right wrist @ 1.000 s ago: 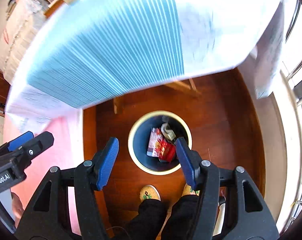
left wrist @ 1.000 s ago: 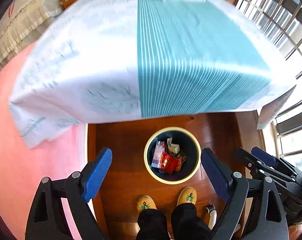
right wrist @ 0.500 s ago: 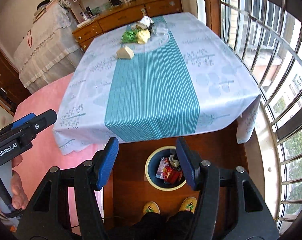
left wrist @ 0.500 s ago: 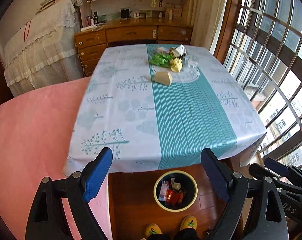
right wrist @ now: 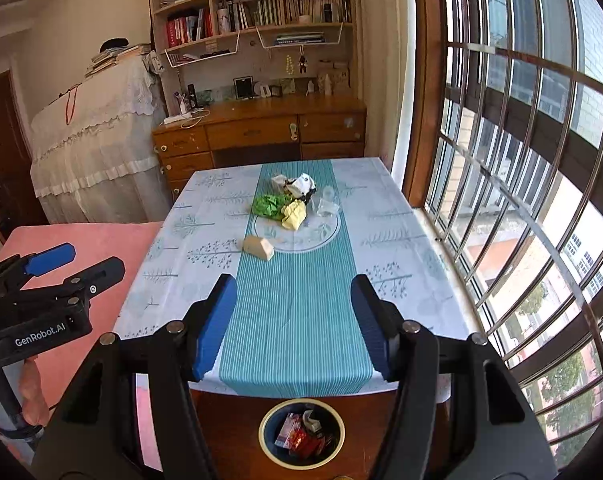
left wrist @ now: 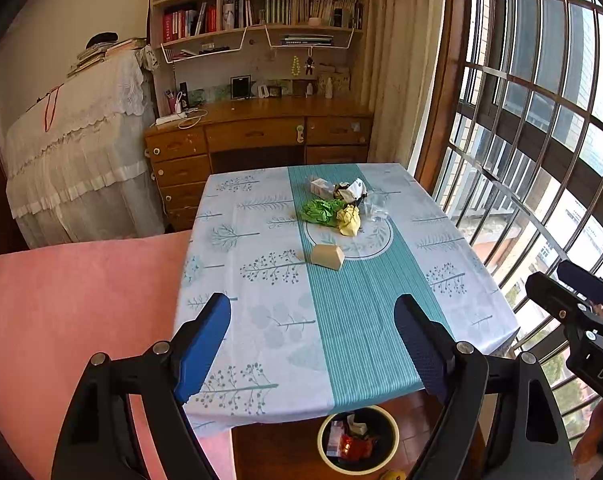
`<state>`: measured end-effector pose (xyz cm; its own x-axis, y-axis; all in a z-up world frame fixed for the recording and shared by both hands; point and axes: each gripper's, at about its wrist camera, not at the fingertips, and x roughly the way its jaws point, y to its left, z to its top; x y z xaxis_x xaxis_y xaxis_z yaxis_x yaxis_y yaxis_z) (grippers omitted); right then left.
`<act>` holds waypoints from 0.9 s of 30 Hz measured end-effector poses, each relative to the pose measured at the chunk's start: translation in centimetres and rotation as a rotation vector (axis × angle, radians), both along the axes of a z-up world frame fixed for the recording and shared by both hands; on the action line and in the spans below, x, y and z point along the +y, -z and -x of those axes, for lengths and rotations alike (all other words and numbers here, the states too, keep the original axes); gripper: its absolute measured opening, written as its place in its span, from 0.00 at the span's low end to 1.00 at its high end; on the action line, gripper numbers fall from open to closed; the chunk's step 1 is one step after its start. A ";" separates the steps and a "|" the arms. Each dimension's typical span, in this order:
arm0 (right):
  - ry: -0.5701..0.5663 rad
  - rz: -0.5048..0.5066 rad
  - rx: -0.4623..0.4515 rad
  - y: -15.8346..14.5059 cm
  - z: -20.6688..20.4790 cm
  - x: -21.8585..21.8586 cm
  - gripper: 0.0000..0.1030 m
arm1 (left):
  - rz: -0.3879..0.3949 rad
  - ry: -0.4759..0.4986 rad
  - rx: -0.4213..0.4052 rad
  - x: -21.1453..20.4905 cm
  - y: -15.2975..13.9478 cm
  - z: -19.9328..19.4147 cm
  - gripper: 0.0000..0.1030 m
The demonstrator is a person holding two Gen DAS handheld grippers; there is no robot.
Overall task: Collect trash
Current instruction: 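Raise both tools back toward the soap bar and wrappers on the table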
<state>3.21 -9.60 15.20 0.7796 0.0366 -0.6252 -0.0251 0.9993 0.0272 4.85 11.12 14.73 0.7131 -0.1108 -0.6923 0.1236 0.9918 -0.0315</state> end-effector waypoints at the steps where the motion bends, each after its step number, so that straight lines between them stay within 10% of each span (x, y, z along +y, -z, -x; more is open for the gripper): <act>1: -0.010 0.003 0.003 -0.2 -0.7 0.0 0.55 | -0.001 0.004 0.009 -0.1 -0.1 -0.7 0.83; 13: -0.128 -0.037 0.113 6.6 -14.4 -3.5 0.55 | 0.005 -0.055 0.056 -3.5 3.6 -11.8 0.83; 27: -0.370 -0.089 0.316 17.0 -34.6 -11.8 0.55 | 0.067 -0.373 0.368 -8.2 18.7 -30.5 0.73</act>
